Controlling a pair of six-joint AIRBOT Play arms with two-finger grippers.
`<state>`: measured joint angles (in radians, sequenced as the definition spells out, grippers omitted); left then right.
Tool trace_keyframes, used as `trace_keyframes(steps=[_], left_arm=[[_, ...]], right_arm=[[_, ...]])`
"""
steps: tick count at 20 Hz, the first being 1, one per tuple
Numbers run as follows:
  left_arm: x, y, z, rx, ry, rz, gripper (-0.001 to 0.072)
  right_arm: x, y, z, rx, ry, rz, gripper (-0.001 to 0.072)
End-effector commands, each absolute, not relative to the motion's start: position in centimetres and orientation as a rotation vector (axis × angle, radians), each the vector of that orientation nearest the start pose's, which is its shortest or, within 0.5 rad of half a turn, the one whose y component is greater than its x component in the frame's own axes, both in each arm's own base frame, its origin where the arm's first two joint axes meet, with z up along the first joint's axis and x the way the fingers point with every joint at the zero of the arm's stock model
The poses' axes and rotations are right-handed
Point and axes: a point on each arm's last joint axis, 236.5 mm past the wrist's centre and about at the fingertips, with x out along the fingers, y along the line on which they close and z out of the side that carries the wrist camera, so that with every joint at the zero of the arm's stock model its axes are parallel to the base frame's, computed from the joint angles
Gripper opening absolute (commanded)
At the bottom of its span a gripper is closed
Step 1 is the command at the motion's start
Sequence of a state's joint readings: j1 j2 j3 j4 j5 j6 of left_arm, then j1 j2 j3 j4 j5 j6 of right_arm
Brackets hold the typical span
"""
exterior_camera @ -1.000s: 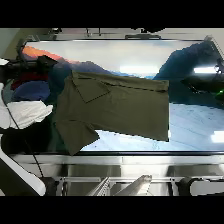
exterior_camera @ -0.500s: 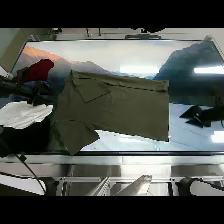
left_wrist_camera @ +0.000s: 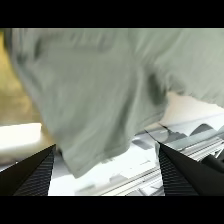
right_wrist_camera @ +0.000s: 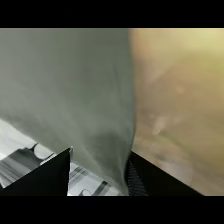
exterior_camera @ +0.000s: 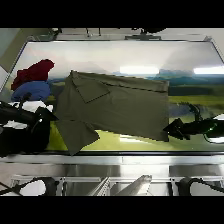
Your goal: Fold the shirts.
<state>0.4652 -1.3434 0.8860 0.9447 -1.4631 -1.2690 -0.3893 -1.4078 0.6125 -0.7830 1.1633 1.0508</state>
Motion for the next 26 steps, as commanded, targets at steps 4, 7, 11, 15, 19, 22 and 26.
trace_keyframes(steps=[4,7,11,15,19,22,26], left_arm=[[23.4,-3.1,-7.5,-0.846,1.563,-0.193,0.0703],[22.6,-4.5,-9.3,-0.809,1.566,-0.182,0.0703],[23.6,-5.1,-11.2,-0.758,1.561,-0.167,0.0703],[25.3,-7.7,-12.1,-0.857,1.535,-0.237,0.0701],[25.9,-7.4,-11.8,-0.874,1.492,-0.272,0.0447],[25.7,-5.1,-11.1,-0.866,1.463,-0.234,0.0432],[26.7,-2.8,-9.7,-0.872,1.369,-0.192,0.0135]], right_arm=[[26.6,8.2,-13.4,0.758,1.516,0.363,0.0313],[26.5,8.3,-13.2,0.762,1.521,0.371,0.0314],[26.2,8.5,-13.0,0.768,1.53,0.382,0.0314],[26.1,8.6,-13.0,0.77,1.534,0.387,0.0314],[25.9,8.7,-12.8,0.774,1.542,0.397,0.0314],[25.7,8.9,-12.7,0.778,1.549,0.406,0.0313],[25.6,8.9,-12.6,0.781,1.552,0.409,0.0214]])
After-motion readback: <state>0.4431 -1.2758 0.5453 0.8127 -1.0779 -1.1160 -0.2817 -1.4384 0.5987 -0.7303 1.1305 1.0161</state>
